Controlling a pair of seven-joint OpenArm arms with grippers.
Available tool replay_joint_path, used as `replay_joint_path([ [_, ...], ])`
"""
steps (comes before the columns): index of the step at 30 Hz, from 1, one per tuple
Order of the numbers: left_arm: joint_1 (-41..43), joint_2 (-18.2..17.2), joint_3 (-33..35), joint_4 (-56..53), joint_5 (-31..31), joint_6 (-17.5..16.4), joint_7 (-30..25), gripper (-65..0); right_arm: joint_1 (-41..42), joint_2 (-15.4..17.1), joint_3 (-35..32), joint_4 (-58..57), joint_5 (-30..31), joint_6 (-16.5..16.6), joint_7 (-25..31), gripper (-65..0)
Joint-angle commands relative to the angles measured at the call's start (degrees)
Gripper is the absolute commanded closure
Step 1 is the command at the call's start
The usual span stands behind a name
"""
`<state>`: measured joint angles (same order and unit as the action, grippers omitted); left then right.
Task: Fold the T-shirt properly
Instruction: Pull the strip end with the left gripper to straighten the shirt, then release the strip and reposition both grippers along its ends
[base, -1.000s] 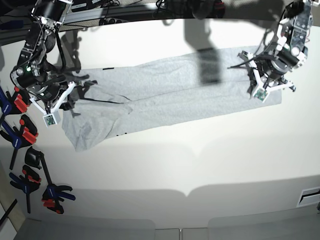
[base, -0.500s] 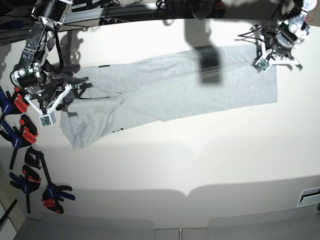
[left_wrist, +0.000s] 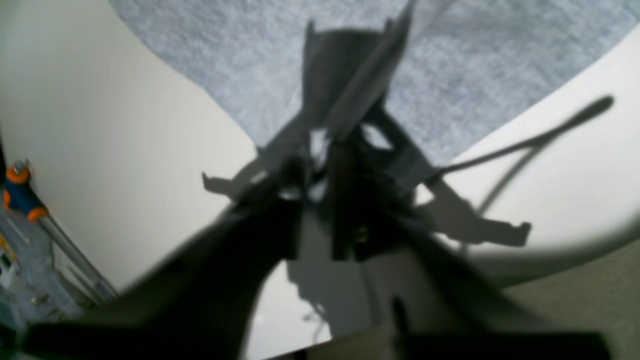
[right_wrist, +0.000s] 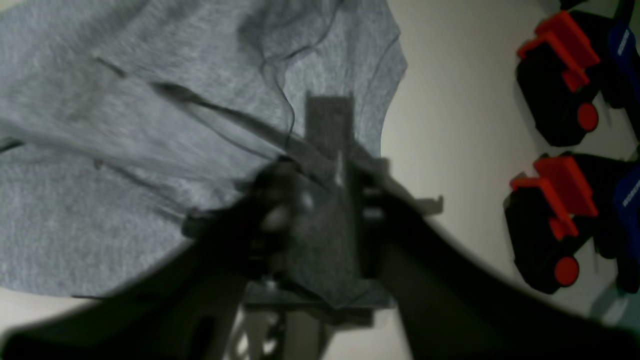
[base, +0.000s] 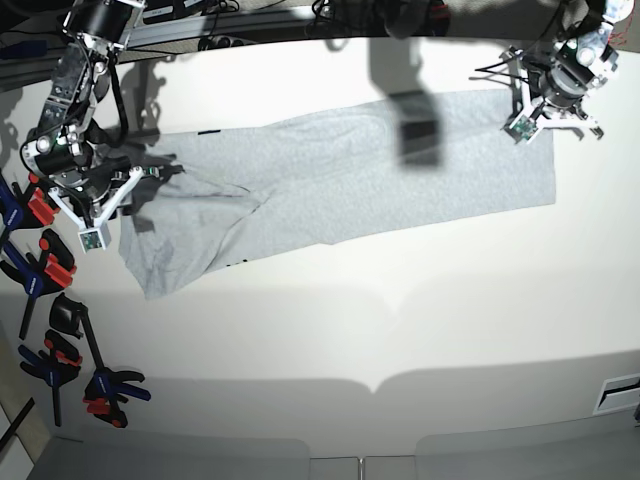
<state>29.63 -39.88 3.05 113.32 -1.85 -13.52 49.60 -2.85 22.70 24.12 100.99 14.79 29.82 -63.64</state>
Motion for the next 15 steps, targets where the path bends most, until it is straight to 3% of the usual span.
replay_joint_path([
  [1, -0.09, -0.81, -0.42, 0.87, 0.26, 0.66, 0.11, -16.8, 0.9, 1.09, 0.31, 0.87, 0.17, -0.72, 0.48, -25.1],
  [3, -0.09, -0.81, -0.42, 0.87, 0.28, 0.68, 0.55, -23.7, 0.9, 1.09, 0.31, 0.9, 0.11, -0.72, -1.18, -25.9],
  [5, -0.09, -0.81, -0.42, 0.87, 0.31, 0.68, 0.94, -25.3, 0.92, 1.07, 0.31, 0.9, -1.75, -1.33, -2.56, -25.9],
  [9, -0.13, -0.85, -0.42, 0.87, 0.48, 2.47, 1.6, -25.2, 1.27, 1.09, 0.31, 0.9, -11.52, -10.67, -0.7, -25.9],
  [12, -0.31, -0.96, -0.42, 0.9, 6.51, 11.37, 1.64, -25.2, 2.43, 1.07, 0.31, 0.9, -13.27, -14.43, 1.42, -25.9],
  [15, -0.42, -0.94, -0.42, 1.11, 16.98, 23.54, 2.29, -25.2, 4.57, 0.92, 0.31, 0.9, -11.39, -14.47, 1.75, -25.9],
])
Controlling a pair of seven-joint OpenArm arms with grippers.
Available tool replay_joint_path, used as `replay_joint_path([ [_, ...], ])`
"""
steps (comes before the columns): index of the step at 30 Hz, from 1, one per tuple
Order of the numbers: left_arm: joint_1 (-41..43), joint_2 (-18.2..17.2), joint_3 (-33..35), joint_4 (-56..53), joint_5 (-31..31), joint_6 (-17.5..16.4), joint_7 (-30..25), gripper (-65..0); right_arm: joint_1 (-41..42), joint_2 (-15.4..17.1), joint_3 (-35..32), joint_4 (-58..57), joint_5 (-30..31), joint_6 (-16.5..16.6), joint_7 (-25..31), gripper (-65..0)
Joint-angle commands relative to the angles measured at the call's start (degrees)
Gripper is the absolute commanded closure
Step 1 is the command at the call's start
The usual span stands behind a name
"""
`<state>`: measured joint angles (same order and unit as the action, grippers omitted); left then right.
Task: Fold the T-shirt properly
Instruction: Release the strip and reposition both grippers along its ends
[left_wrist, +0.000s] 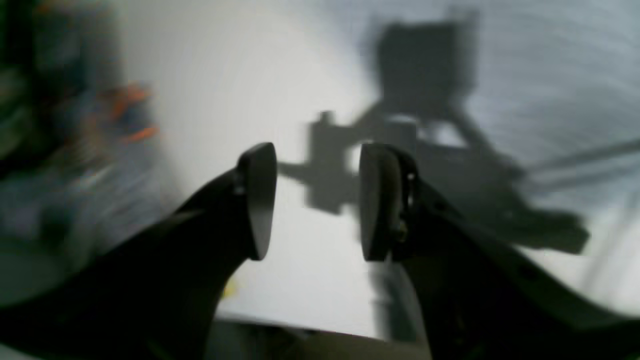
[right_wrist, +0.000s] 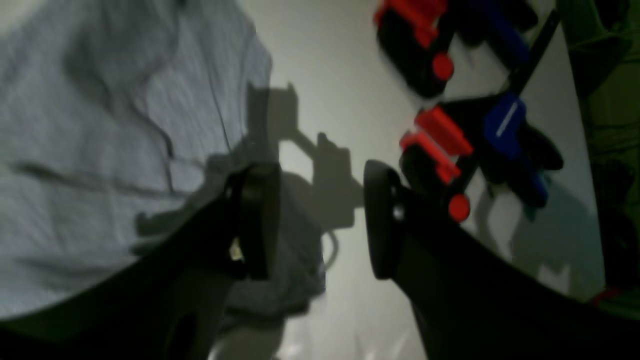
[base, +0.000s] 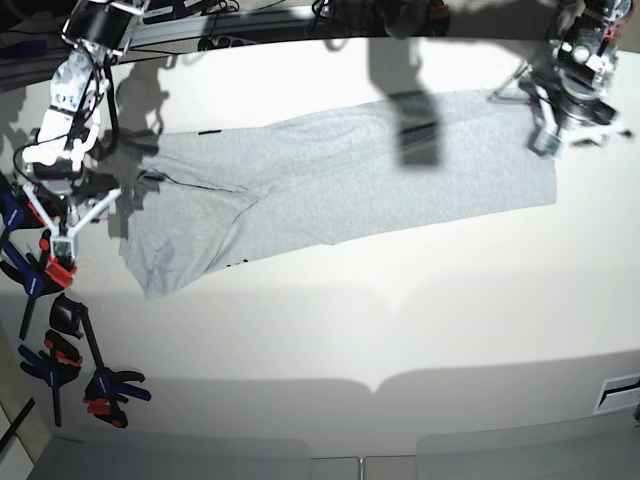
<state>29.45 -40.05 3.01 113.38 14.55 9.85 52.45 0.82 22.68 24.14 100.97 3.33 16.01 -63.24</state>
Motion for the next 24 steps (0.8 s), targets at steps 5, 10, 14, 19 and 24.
replay_joint_path([
  [5, -0.24, -0.59, -0.37, 5.77, 4.81, 9.07, -1.53, -25.2, 4.04, 0.35, 0.26, 0.9, 13.77, 0.13, 3.96, -25.9],
  [10, -0.26, 0.74, -0.37, 10.93, -10.45, 5.95, -8.04, -25.2, 4.09, -4.61, 0.2, -0.7, 27.02, 11.72, 5.62, -25.9],
  [14, -0.22, 6.12, -0.37, 10.29, -19.43, -0.79, -10.27, -25.2, 4.07, -9.14, 0.24, -4.15, 21.66, 12.72, 6.56, -25.8],
  [19, -0.31, 14.43, -0.37, 3.89, -24.94, -9.29, -14.75, -25.2, 4.02, -11.19, 0.22, -11.23, 14.05, 12.72, 9.4, -25.8],
  [24, -3.19, 17.46, -0.37, -7.63, -21.44, -10.99, -13.64, -25.2, 3.74, -11.26, 0.24, -19.08, 10.01, 12.59, 10.75, -25.8],
])
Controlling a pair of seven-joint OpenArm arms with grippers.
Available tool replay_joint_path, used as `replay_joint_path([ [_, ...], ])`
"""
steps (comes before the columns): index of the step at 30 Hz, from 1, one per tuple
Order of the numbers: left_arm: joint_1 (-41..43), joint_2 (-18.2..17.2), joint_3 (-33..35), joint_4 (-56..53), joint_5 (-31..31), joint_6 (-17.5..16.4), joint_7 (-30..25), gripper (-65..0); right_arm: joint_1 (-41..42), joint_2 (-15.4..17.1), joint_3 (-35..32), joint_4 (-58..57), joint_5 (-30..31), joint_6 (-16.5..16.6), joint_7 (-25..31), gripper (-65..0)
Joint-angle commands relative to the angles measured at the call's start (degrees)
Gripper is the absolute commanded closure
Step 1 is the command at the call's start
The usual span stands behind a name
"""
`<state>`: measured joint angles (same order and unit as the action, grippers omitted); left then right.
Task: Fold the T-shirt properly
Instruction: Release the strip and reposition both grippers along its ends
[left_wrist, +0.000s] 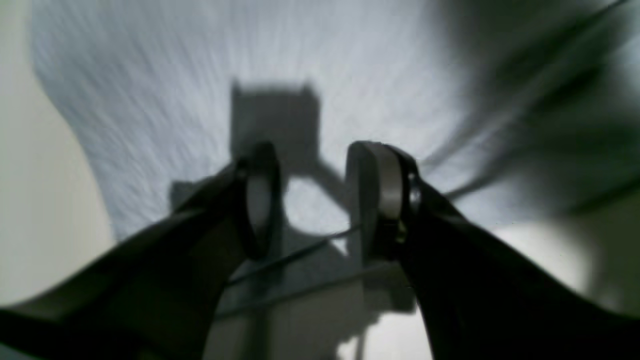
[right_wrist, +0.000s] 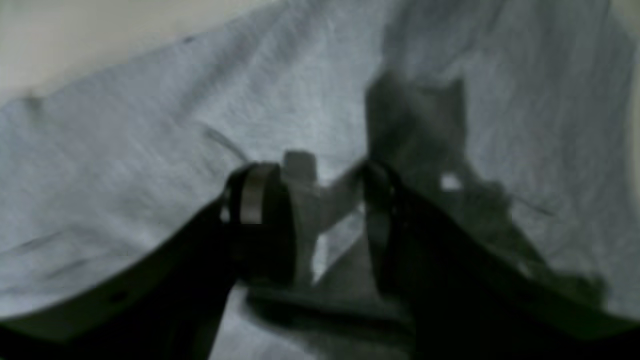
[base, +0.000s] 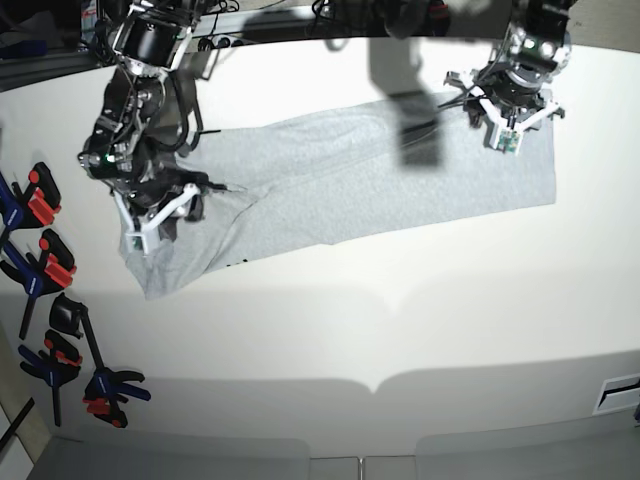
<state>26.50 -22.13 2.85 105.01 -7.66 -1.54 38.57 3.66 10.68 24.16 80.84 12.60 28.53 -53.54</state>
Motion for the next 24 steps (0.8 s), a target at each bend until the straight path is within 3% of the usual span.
replay_joint_path([
  [1, -0.98, -0.61, -0.22, -1.49, 1.33, 0.44, 1.01, -25.2, 0.72, 0.79, 0.26, -0.09, 0.11, -0.02, 1.03, -25.8],
  [7, -2.34, -1.95, -0.24, -7.82, 2.23, 0.44, 1.36, -25.2, -1.16, 1.68, 0.26, -0.55, -0.2, -0.66, 0.11, -25.8],
  [20, -7.65, -4.57, -0.22, -3.87, 2.23, 0.42, 6.51, -27.4, 0.66, 1.7, 0.24, 1.55, 2.75, 0.98, -0.04, -25.9],
  [24, -11.02, -7.58, -0.24, -3.89, 2.23, 0.94, 7.52, -29.7, 2.34, 1.7, 0.24, 1.55, 2.58, 0.98, -0.39, -25.9],
])
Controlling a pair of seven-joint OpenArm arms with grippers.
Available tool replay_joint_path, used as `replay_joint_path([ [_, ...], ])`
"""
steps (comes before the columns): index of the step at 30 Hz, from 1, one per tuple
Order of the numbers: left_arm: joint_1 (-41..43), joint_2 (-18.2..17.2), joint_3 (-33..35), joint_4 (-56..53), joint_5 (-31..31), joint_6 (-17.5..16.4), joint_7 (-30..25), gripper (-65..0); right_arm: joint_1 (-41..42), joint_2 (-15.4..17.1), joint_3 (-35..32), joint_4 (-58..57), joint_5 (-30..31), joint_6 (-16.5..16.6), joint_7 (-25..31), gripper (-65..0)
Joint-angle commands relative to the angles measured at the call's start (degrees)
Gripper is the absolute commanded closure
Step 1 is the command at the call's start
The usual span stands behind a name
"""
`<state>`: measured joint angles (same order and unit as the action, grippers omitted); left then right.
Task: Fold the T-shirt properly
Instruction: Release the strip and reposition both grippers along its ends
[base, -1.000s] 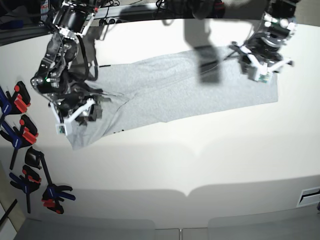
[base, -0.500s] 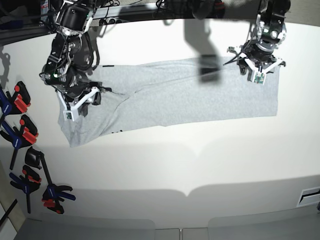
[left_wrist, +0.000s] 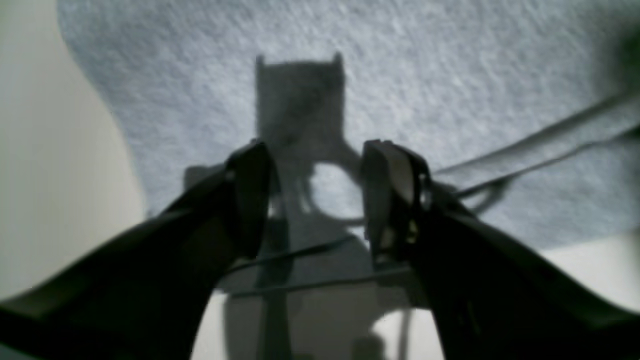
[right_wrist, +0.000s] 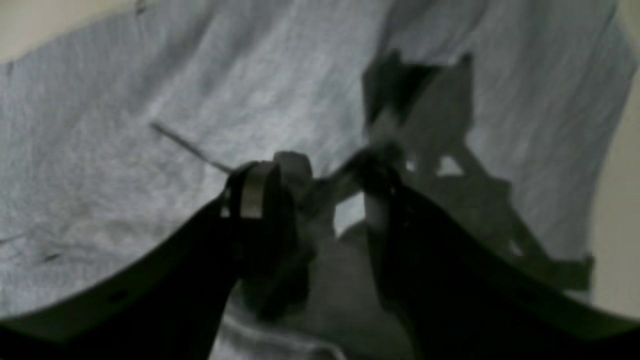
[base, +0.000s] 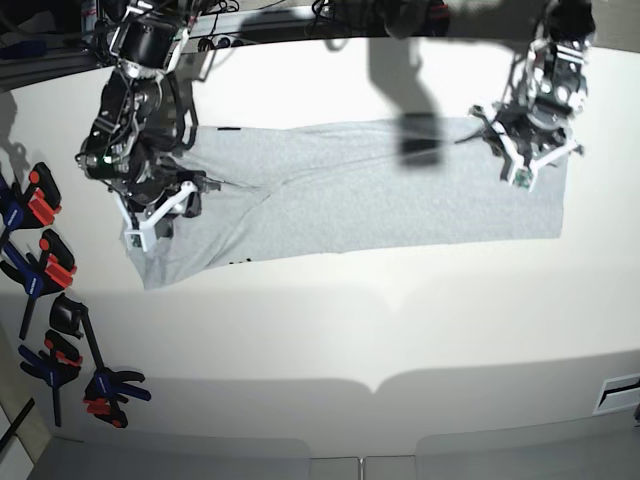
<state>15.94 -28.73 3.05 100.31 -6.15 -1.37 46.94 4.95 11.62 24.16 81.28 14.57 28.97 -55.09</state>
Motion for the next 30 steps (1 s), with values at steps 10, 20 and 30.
replay_joint_path([
  [10, -7.48, -11.69, -1.7, 0.09, -6.23, 5.84, -2.08, -29.7, 6.51, 0.79, 0.26, 1.16, 1.77, 0.59, -1.86, -25.9],
  [20, -12.96, -10.97, -22.75, -21.68, -42.38, -18.34, -0.15, -29.7, 4.15, 0.74, 0.26, 12.13, 4.09, 3.67, -3.28, -25.9],
  [30, -13.27, -10.43, -25.77, -39.76, -53.51, -35.32, 2.82, -29.7, -0.09, 0.72, 0.26, 26.95, 7.61, 3.65, -4.09, -25.9],
])
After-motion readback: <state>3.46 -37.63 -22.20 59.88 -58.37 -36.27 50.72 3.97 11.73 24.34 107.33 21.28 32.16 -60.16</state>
